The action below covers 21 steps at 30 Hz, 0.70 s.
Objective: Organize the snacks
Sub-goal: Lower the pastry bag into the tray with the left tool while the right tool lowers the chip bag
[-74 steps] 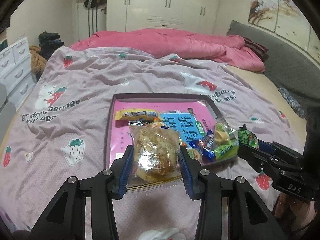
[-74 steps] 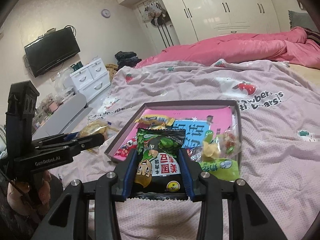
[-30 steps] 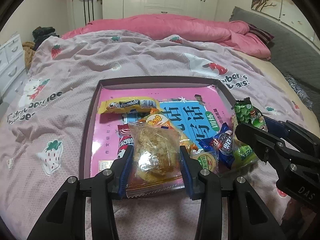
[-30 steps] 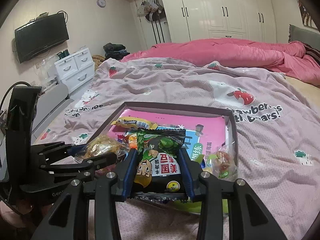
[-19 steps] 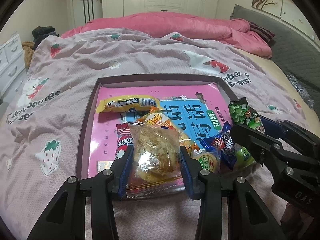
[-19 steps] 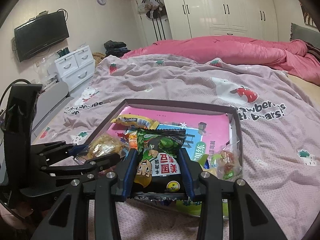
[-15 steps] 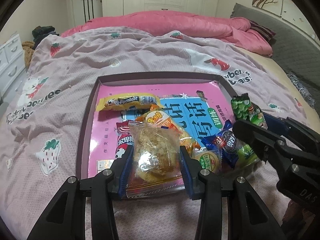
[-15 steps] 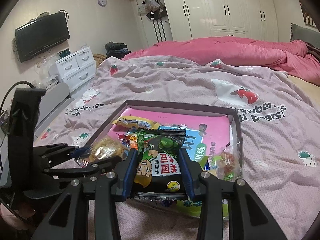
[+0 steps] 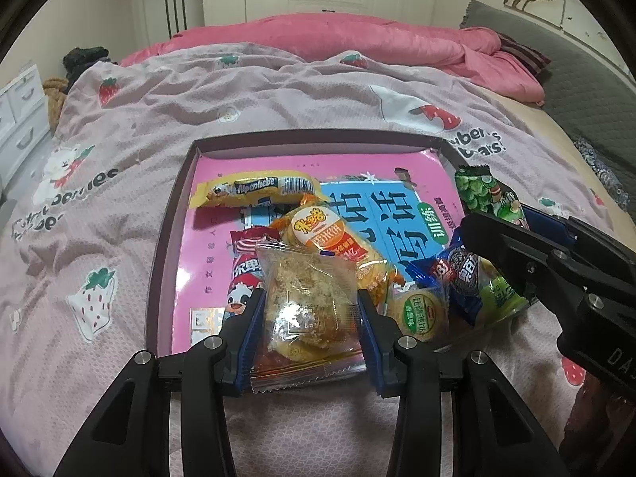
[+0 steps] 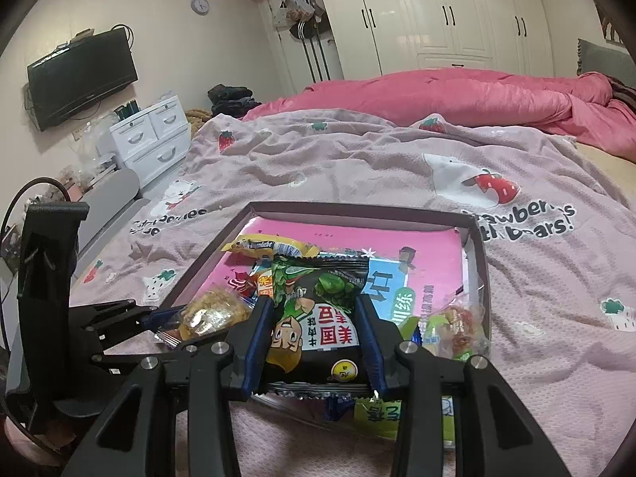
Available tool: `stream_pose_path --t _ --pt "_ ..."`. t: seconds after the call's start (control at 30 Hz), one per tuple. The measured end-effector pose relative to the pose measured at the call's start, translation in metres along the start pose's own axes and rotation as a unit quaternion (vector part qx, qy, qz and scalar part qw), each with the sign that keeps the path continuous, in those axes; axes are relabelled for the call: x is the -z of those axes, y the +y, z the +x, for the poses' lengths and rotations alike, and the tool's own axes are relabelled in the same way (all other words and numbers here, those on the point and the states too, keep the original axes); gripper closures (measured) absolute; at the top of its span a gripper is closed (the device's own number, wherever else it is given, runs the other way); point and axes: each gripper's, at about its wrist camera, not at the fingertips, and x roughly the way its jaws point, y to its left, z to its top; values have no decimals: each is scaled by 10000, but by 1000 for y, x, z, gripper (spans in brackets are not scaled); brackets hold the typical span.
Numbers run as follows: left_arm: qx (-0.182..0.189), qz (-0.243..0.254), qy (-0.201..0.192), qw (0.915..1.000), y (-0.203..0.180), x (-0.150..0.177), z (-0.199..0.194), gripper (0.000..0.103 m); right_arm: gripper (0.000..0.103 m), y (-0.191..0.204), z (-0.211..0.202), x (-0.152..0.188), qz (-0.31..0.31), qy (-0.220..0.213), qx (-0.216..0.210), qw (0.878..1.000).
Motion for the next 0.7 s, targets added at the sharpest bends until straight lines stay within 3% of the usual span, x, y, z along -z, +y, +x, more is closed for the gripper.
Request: stream_pose_path --t 0.7 --pt "2 -119 52 9999 6 1 3 58 60 8 25 10 -86 482 -313 9983"
